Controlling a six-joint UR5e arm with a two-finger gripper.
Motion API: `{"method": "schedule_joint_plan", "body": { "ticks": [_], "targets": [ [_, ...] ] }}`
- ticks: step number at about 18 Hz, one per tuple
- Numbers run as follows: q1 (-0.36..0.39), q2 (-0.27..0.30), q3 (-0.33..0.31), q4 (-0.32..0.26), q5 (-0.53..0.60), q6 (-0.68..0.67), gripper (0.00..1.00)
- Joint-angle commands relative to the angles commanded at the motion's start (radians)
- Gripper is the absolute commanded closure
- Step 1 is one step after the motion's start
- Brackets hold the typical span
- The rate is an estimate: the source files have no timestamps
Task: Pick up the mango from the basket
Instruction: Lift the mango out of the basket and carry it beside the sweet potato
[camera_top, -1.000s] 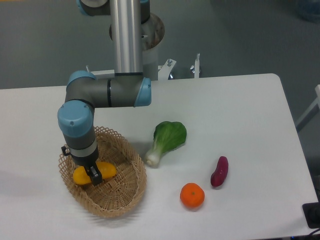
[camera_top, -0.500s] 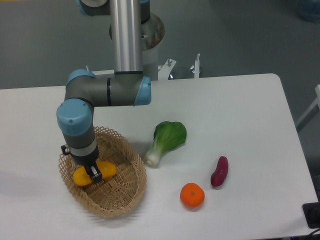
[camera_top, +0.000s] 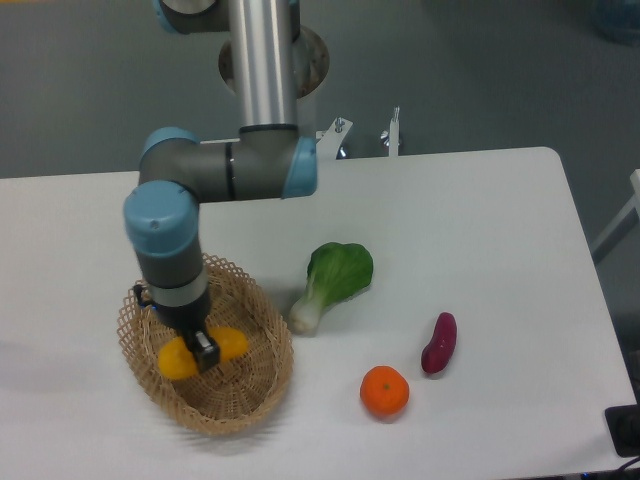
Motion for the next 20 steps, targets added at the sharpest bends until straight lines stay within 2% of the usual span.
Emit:
{"method": "schedule_joint_plan", "body": {
  "ticks": [6,11,13,17,20],
  "targets": [
    [0.170,0.006,0.094,-0.084,-0.031,0.020,0.47],
    [0.311,0.008,0.193,-0.237,-0.078,0.178,0.47],
    [0.354,0.008,0.210,-0.278,-0.078,0.271,0.47],
    [0.427,0.008,0.210,-0.290,-0.077,0.396,0.47],
    [0.454,0.006,0.212,-0.290,-0.074,0.463,0.47]
  ]
}}
